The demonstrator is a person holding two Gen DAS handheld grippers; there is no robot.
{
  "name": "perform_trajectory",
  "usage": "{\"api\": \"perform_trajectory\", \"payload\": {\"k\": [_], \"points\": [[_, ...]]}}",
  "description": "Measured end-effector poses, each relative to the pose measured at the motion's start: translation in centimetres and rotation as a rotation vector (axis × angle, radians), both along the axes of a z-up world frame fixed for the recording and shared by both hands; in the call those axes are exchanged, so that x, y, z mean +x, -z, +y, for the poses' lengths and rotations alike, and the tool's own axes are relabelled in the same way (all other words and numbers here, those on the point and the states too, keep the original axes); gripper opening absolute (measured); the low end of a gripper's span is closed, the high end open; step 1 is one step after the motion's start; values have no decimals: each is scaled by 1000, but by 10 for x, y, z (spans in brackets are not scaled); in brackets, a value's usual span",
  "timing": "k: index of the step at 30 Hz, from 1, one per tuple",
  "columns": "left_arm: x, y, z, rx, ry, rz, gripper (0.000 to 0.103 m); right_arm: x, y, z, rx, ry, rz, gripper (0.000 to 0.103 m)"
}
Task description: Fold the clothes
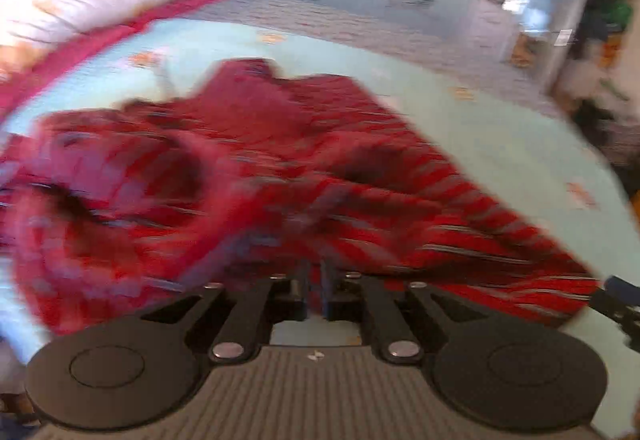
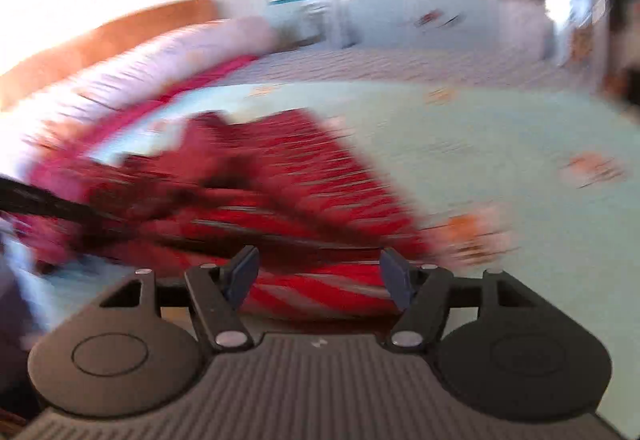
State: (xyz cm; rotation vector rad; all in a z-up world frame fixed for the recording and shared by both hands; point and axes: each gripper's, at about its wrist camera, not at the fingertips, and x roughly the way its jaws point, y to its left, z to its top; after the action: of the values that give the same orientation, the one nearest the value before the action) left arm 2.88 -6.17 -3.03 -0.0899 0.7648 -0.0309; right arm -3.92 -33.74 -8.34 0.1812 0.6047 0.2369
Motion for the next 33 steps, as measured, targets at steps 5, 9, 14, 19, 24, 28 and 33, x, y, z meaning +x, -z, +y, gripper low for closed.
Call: {"api": "perform_trajectory", "payload": {"k": [5,9,14,19,24,28,33], "points": [[-3,-12,8,294,97,-223,87,60,6,55,224,-98,86,68],[-4,8,-3,472,320,-267,88,88,11,85,170,-88,94,68],[21,44,-5,562,446,-176,88,84,24,81,134,-73,134,68],[60,76,-8,597,414,-44,3,71,22,51,125,-8,89,68],[41,30,-22,503,321,-242,1,48,13,17,-78,136,-11,68],[1,-36,-48,366,424,-421,1,36,14,-6,-121,218,-29,68],[-45,-71,-115,254,674,-484,1,13,16,-27,-54,296,-53,68]]}}
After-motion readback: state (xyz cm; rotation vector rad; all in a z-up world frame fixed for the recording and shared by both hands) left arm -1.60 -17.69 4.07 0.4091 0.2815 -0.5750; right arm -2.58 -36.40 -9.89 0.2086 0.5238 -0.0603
